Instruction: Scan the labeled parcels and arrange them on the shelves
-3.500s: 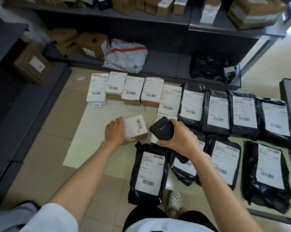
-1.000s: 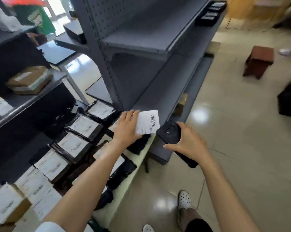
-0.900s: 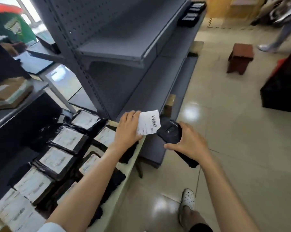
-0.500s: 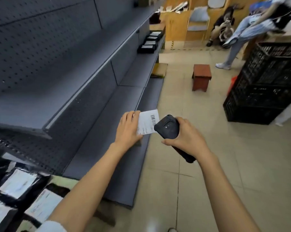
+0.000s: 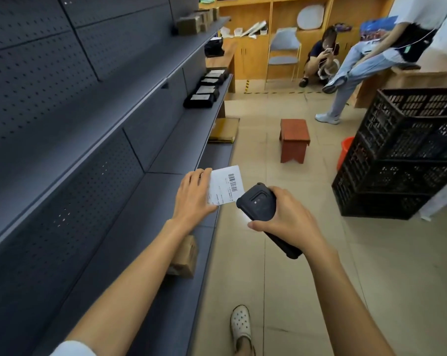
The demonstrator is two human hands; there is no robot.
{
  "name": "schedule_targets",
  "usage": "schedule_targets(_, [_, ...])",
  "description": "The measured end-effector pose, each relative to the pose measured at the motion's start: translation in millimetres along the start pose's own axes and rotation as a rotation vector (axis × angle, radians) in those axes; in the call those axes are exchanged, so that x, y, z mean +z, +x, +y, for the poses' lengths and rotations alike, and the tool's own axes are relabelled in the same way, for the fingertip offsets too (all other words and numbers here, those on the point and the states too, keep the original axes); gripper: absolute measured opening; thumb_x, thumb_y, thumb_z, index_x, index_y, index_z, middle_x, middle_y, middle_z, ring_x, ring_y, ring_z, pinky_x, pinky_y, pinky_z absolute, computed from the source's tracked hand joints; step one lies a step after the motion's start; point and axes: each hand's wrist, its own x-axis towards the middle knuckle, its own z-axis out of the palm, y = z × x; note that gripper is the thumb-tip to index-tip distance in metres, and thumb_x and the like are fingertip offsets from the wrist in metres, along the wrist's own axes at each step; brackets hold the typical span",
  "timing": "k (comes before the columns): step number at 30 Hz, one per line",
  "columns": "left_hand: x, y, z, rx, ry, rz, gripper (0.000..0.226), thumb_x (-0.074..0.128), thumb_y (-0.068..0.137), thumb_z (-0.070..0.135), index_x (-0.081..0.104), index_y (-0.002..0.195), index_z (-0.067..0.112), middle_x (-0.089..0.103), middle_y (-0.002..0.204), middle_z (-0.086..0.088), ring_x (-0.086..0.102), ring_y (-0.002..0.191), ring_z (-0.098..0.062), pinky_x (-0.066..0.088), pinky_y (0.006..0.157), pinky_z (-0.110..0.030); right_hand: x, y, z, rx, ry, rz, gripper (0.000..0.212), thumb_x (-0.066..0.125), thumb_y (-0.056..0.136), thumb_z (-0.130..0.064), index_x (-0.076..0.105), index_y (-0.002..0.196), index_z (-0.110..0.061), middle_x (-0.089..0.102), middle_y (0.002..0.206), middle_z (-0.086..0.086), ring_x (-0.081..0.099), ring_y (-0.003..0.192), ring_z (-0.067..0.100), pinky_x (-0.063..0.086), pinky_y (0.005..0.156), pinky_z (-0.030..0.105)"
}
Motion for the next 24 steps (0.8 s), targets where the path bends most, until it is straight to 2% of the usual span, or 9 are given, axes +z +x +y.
schedule_targets(11, [74,330,-22,0.079,-0.059,0.020,0.090,0.083,0.068,0.036,0.036,0.141,0.013,0.044,0.135,-0.006,0.036,0.125,-0.024,0.041,0.094,-0.034,-74,290,36,0.015,0.035,0.109,0.082,0.072,0.054,-0.065,0.045,0.126,-0.038,0.053,0.113,-0.016,0.059,0.098,0.014,0.053,0.083,0.044])
schedule_targets(15, [112,418,-16,0.117,-0.051,0.007,0.096,0.084,0.067,0.038,0.033,0.144,0.012,0.041,0.139,-0.006,0.034,0.129,-0.024,0.034,0.105,-0.032,-90,376,63,0.040,0.051,0.132,0.083,0.072,0.054,-0.066,0.044,0.127,-0.038,0.052,0.115,-0.017,0.059,0.098,0.013,0.053,0.084,0.044])
schedule_targets(18, [143,481,-23,0.093,-0.055,0.010,0.098,0.084,0.066,0.036,0.031,0.145,0.014,0.039,0.140,-0.004,0.032,0.131,-0.024,0.037,0.107,-0.036,-100,446,85,0.034,0.075,0.139,0.084,0.070,0.052,-0.068,0.045,0.127,-0.040,0.054,0.115,-0.018,0.060,0.099,0.012,0.053,0.086,0.044])
schedule_targets(24, [180,629,-42,-0.002,-0.019,0.048,0.097,0.082,0.066,0.038,0.031,0.146,0.016,0.037,0.142,-0.004,0.031,0.134,-0.024,0.039,0.106,-0.040,-137,616,114,-0.070,0.074,0.104,0.078,0.077,0.060,-0.059,0.047,0.128,-0.039,0.056,0.118,-0.017,0.060,0.107,0.013,0.051,0.086,0.039])
